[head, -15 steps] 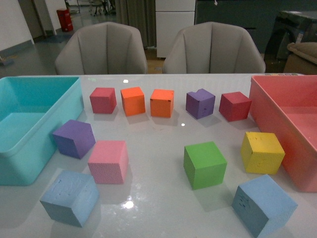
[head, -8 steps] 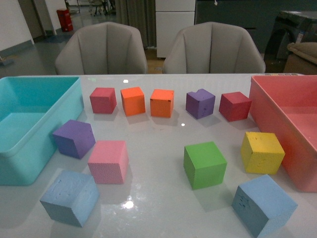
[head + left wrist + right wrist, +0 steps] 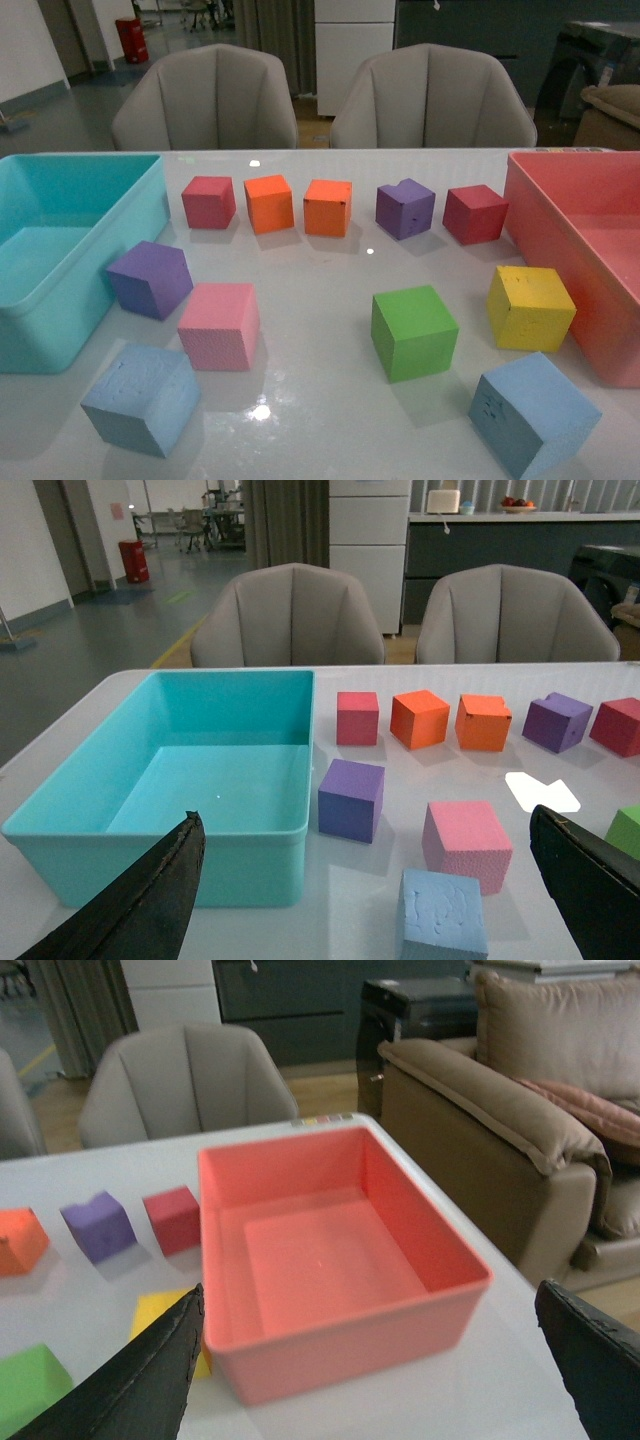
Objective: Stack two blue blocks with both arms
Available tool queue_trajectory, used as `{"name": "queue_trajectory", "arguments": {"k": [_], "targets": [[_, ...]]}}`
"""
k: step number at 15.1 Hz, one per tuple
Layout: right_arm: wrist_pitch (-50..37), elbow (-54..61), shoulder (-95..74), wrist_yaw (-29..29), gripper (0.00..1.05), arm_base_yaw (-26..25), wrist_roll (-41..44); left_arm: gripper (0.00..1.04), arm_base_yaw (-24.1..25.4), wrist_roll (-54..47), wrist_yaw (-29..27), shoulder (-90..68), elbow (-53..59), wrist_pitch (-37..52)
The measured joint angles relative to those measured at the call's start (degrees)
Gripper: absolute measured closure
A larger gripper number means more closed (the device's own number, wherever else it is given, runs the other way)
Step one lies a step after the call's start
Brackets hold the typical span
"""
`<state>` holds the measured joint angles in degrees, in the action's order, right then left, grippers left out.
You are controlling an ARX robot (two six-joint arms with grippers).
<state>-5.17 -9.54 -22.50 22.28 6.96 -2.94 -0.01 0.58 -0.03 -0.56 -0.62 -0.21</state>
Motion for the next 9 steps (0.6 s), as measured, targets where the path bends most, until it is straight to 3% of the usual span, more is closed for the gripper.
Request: {"name": "queue_trajectory", "arguments": {"k": [2,3,6,9], "targets": [[-11.21,-8.68,-15.96,-4.37,0.06,0.02,0.04,0.07,0.00,0.00,0.04,0.00,0.00,0.11],[-12.66,-13.49,-25.09,-7.34,0.06,1.31,0.07,0.07,0.00,0.00,0.00,0.00,0.00,0.04],[-8.28,-23.87,-48.65,-17.18,0.06,3.93,-0.57,0.07,0.00,0.00,0.02,0.00,0.00,0.04],[-6.32,-26.14,-63.69,-20.72,0.06,7.02,-1.46,0.07,0.00,0.00,0.02,0.00,0.00,0.02]]}}
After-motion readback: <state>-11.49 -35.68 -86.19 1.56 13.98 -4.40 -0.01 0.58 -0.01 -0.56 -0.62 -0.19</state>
